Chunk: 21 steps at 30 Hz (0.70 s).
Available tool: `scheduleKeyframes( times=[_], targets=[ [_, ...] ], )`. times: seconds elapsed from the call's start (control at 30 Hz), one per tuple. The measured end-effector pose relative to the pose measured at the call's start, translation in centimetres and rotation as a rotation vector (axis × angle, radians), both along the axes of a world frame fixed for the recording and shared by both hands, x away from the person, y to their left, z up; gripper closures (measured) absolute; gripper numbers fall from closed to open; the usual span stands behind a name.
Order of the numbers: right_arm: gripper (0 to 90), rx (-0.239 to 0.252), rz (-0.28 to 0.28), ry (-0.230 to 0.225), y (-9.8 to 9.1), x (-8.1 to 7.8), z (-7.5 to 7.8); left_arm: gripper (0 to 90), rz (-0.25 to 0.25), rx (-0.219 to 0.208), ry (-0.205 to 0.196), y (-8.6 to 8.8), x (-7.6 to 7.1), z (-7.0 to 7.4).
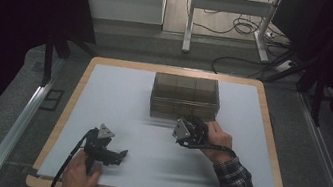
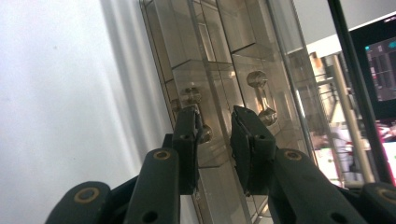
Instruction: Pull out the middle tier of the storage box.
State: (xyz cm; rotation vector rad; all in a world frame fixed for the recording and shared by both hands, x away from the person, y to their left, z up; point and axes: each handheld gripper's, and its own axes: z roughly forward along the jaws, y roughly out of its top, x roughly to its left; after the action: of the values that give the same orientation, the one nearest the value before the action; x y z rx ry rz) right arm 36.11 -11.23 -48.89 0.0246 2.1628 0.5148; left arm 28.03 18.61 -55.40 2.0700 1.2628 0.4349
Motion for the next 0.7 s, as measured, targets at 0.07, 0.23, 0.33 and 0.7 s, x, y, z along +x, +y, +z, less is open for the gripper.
scheduleKeyframes(
  times=[0.07, 0.23, 0.33, 0.7],
  targets=[
    [71.3, 0.023, 0.007, 0.032, -0.2, 0.1, 0.4, 0.0, -0.002, 0.001, 0.000, 0.0, 0.0, 0.0],
    [71.3, 0.058, 0.019, 0.110, -0.5, 0.5, 1.2, 0.0, -0.002, 0.001, -0.001, 0.0, 0.0, 0.0],
    [71.3, 0.077, 0.031, 0.150, -0.7, 0.8, 1.6, 0.0, -0.002, 0.001, -0.001, 0.0, 0.0, 0.0],
    [70.9, 0.129, 0.066, 0.324, -1.8, 2.5, 2.7, 0.0, -0.006, 0.006, 0.001, 0.1, 0.0, 0.0]
  ],
)
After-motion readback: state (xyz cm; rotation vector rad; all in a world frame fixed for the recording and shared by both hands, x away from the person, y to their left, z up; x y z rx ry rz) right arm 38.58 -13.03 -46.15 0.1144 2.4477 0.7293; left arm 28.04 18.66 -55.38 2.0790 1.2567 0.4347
